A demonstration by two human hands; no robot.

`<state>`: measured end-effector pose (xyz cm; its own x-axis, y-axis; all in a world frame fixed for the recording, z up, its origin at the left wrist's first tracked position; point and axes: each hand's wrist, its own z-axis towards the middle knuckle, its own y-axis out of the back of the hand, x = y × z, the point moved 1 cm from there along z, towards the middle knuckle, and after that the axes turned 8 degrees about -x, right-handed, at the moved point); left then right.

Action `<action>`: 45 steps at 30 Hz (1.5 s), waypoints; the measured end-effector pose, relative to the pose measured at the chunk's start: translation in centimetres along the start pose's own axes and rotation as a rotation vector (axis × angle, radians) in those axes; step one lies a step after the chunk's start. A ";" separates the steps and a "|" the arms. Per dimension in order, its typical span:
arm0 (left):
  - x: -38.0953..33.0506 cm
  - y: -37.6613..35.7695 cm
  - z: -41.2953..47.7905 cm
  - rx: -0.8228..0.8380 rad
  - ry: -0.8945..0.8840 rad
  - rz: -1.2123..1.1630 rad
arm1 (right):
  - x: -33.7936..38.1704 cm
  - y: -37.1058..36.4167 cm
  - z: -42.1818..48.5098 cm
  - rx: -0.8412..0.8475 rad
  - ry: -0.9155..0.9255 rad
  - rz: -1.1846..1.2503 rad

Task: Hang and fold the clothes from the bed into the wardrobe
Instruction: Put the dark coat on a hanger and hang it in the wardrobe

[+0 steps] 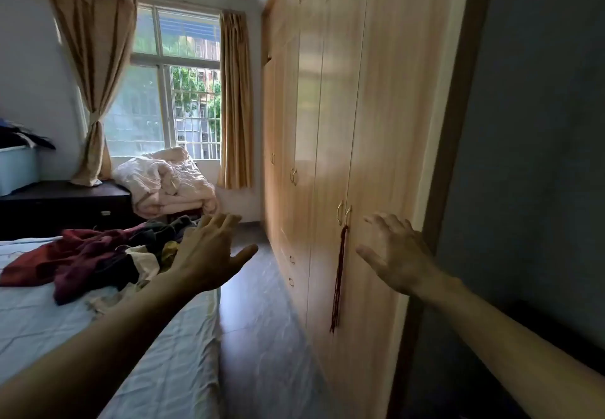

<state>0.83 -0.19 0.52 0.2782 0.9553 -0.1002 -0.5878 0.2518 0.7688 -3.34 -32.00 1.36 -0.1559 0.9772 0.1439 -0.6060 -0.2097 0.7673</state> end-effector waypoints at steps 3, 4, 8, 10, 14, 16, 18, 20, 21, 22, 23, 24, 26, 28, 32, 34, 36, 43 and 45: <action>0.1 -1.9 1.7 -0.007 0.010 0.013 | -1.3 -1.9 1.7 -0.001 0.001 0.013; 0.2 -2.6 2.3 0.011 0.008 0.015 | -1.5 -2.7 2.3 0.026 0.005 0.018; 0.7 -6.8 5.1 0.034 0.008 0.022 | -2.5 -7.2 5.4 0.062 0.026 0.040; 1.2 -9.2 7.0 0.034 0.002 0.036 | -3.0 -9.5 7.6 0.071 0.050 0.037; 3.1 -14.4 12.2 0.020 0.020 0.034 | -3.9 -14.4 13.9 0.074 0.091 0.047; 4.5 -16.4 15.3 0.025 0.045 0.029 | -4.1 -16.5 17.5 0.090 0.100 0.037; 6.2 -18.2 18.1 0.035 0.053 0.042 | -4.3 -18.4 20.8 0.108 0.115 0.028; 7.8 -19.8 20.7 0.027 0.071 0.037 | -4.5 -20.1 23.7 0.099 0.115 0.049; 8.4 -20.5 21.9 0.016 0.088 0.028 | -4.6 -20.9 25.1 0.090 0.113 0.065; 8.9 -21.2 22.9 0.009 0.104 0.020 | -4.8 -21.7 26.4 0.082 0.112 0.079; 9.3 -22.1 23.8 0.009 0.109 0.021 | -5.0 -22.4 27.7 0.078 0.112 0.092; 9.6 -23.0 24.5 0.020 0.106 0.033 | -5.2 -23.3 28.9 0.078 0.108 0.103; 10.2 -25.0 26.0 0.029 0.092 0.058 | -5.5 -25.3 31.4 0.068 0.097 0.128; 10.9 -27.0 27.7 0.021 0.110 0.061 | -5.6 -27.9 33.9 0.069 0.089 0.159; 12.5 -31.6 30.8 0.040 0.141 0.102 | -5.7 -34.3 37.8 0.111 0.128 0.201; 13.2 -33.7 32.7 0.062 0.140 0.135 | -5.8 -37.1 40.1 0.124 0.147 0.215; 14.0 -35.4 34.9 0.047 0.161 0.144 | -5.7 -39.4 42.8 0.126 0.173 0.251; 16.7 -38.2 43.0 -0.020 0.202 0.200 | -4.6 -44.3 52.7 0.068 0.300 0.370; 17.7 -38.9 44.8 -0.045 0.216 0.226 | -4.5 -46.0 55.1 0.070 0.311 0.387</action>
<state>62.66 0.01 -2.86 -0.0283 0.9974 -0.0657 -0.6509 0.0315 0.7585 68.18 -24.95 -0.14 -0.5905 0.7701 0.2416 -0.4055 -0.5419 0.7362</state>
